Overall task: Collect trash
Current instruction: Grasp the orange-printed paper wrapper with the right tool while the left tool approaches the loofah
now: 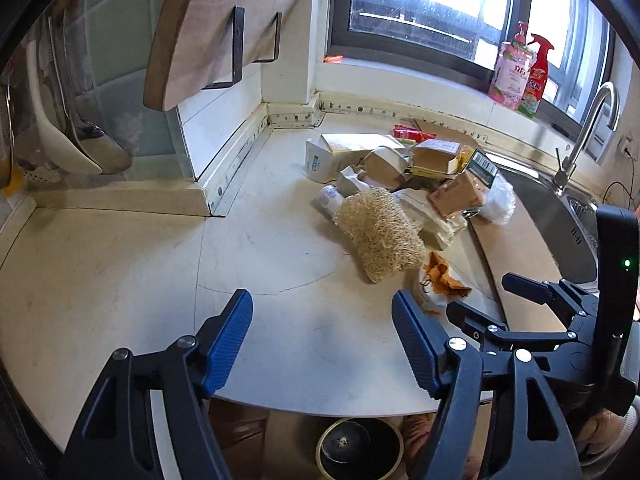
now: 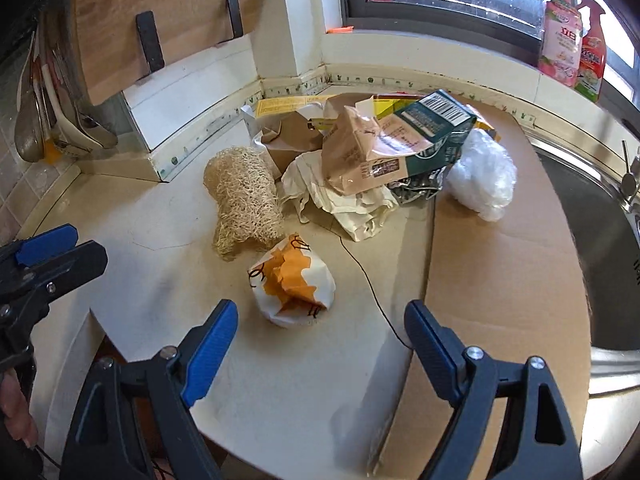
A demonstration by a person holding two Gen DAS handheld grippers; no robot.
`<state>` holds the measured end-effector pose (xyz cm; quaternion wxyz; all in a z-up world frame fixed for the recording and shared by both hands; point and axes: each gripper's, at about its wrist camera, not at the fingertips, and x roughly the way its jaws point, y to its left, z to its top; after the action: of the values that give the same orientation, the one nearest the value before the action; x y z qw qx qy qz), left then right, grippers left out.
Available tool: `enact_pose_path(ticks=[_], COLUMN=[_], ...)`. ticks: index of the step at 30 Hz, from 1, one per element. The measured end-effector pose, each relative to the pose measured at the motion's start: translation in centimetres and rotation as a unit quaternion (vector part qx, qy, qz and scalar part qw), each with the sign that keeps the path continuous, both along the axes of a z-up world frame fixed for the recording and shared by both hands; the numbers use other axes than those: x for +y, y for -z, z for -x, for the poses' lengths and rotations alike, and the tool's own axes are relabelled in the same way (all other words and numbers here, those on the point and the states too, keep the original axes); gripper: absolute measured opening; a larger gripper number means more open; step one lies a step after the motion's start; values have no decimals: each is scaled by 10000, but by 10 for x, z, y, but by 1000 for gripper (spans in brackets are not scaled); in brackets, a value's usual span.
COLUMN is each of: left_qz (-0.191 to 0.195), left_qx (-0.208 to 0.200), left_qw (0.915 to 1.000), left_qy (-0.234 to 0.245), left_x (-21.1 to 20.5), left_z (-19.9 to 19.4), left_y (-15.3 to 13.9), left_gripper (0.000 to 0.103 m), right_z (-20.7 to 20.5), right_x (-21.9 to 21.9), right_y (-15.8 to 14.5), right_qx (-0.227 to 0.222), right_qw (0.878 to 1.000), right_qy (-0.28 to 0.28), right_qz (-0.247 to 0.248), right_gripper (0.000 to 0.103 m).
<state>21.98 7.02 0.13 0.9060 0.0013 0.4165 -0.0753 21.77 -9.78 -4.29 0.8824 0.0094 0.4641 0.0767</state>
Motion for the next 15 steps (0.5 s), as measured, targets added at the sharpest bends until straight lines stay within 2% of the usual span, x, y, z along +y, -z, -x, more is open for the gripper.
enact_pose_path(ticks=[4, 7, 8, 11, 15], left_qz=[-63, -56, -44, 23, 292], left_qx=[152, 207, 221, 259, 361], left_qw=[9999, 9997, 9997, 9995, 9987], left_qy=[42, 88, 108, 178, 213], left_x=[0, -4, -6, -12, -22], left_z=[-13, -19, -21, -27, -41], left_y=[15, 21, 21, 20, 17], left_gripper=[71, 71, 71, 71, 73], right_z=[-20, -26, -26, -23, -13], right_x=[8, 16, 19, 10, -6], right_y=[15, 19, 18, 14, 2], right_qx=[109, 42, 5, 6, -173], right_qw=[9999, 9993, 9988, 9992, 9993], right_qy=[-59, -211, -314, -405, -320], right_qz=[71, 290, 373, 39, -42], right_gripper=[85, 63, 52, 51, 51])
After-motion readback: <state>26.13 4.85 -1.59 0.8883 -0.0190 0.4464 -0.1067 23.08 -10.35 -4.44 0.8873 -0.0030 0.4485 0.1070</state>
